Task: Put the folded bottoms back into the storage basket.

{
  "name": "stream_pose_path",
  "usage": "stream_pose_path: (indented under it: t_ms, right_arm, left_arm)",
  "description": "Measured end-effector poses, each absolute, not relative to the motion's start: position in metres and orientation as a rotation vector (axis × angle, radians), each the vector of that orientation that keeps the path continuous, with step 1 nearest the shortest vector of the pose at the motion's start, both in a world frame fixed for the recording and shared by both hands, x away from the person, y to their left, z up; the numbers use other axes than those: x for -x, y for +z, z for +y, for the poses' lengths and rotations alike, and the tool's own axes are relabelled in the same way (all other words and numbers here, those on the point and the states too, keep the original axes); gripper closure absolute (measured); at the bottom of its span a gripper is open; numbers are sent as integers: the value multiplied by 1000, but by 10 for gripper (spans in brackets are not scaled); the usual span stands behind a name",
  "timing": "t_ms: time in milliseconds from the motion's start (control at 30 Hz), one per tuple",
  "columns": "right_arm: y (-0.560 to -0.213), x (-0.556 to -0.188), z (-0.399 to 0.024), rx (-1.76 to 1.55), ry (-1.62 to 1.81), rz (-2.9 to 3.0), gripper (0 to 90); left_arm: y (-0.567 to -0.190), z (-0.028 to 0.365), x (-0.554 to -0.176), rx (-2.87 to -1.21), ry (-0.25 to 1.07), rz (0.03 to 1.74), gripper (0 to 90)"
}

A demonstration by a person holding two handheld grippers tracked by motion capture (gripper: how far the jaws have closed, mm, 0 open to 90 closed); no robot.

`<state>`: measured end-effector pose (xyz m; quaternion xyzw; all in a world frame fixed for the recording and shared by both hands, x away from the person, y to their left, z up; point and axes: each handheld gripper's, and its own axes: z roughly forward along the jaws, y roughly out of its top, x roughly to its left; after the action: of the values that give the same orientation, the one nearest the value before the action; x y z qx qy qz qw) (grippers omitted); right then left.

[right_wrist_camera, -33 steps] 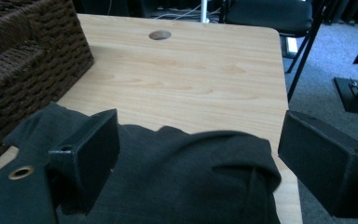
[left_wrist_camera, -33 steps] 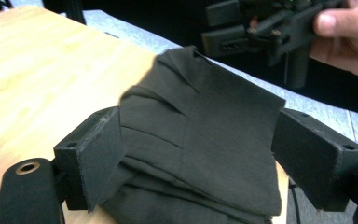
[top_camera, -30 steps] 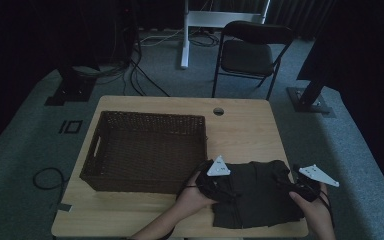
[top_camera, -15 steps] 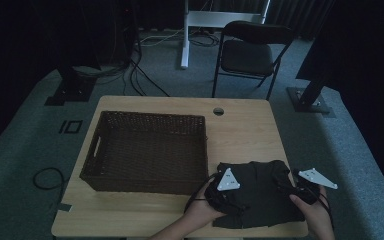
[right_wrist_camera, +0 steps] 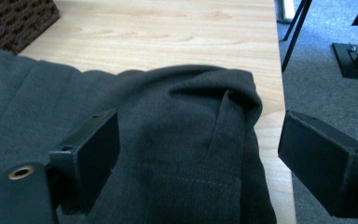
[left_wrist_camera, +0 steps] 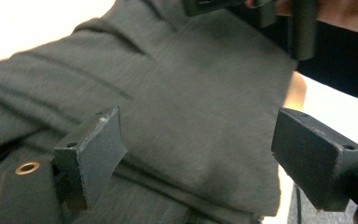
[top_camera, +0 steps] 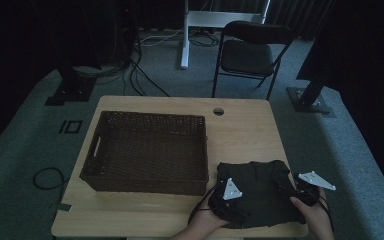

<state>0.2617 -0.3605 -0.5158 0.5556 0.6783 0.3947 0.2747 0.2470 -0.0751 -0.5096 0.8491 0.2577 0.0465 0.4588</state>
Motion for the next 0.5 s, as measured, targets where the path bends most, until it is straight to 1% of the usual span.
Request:
stream_pose_path:
  t_ms: [267,500]
  right_arm:
    - [-525,-263,-358,-1516,1050,1849,125]
    - [-536,-259,-356,-1554,1030,1873,125]
  left_arm:
    - [-522,-71,-249,-2118,149,727,166]
    - [-530,-67,-250,-2151,151,782,166]
